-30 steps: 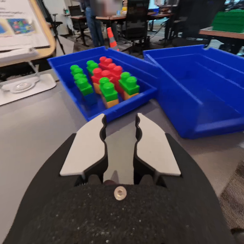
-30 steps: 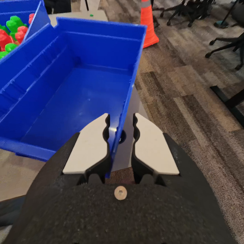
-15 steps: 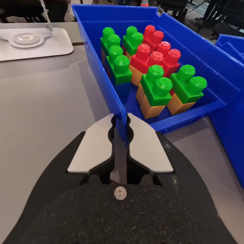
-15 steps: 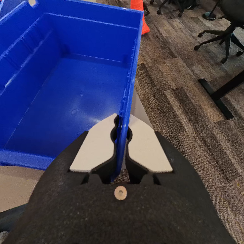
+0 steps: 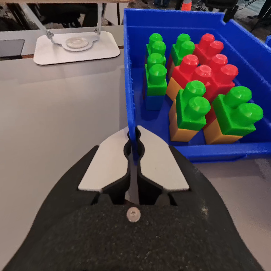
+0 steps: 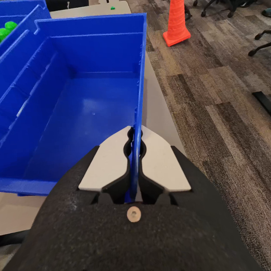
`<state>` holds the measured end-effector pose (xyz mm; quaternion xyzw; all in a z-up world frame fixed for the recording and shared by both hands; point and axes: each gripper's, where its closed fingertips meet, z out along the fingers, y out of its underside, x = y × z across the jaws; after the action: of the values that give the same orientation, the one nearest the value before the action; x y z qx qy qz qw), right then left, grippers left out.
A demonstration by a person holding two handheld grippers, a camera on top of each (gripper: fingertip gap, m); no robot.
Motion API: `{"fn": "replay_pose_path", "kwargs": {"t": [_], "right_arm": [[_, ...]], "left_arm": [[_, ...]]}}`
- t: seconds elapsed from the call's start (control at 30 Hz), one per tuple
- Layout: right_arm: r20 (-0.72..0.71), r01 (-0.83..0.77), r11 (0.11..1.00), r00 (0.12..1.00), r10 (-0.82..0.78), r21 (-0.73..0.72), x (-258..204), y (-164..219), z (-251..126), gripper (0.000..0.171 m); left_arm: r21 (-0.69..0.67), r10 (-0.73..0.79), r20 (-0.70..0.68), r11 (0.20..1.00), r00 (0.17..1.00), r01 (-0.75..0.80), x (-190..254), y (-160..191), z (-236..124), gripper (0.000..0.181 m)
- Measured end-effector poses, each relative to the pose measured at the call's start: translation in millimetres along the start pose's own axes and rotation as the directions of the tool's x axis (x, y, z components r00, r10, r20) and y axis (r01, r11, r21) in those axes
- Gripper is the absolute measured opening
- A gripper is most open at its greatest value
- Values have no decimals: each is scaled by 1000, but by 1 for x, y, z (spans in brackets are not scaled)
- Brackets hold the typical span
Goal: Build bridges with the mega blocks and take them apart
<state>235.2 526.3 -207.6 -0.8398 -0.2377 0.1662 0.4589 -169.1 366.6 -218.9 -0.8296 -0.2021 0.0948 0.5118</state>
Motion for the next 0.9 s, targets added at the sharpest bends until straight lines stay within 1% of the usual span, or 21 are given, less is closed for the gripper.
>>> {"fn": "replay_pose_path", "kwargs": {"t": [0.13, 0.3, 0.43, 0.83, 0.87, 0.9], "right_arm": [[36, 0, 1000, 999, 0, -5, 2, -9, 15, 5], [78, 6, 1000, 997, -6, -8, 0, -23, 42, 5], [104, 15, 1000, 994, -13, -11, -4, -33, 61, 5], [119, 27, 1000, 992, -28, 13, -8, -51, 89, 6], [112, 28, 999, 993, -30, 15, -7, -53, 91, 12], [102, 27, 1000, 994, -28, 13, -5, -54, 91, 27]], "left_arm": [[-11, -30, -3, 999, 1000, 30, -15, 6, -13, 2], [-2, -17, 20, 1000, 1000, 17, -20, 15, -31, 2], [2, -27, 29, 1000, 999, 27, -24, 19, -39, 2], [8, -30, 39, 1000, 999, 30, -27, 27, -55, 2], [9, -32, 40, 999, 999, 31, -27, 27, -57, 2], [11, -34, 41, 999, 999, 34, -27, 28, -57, 2]]}}
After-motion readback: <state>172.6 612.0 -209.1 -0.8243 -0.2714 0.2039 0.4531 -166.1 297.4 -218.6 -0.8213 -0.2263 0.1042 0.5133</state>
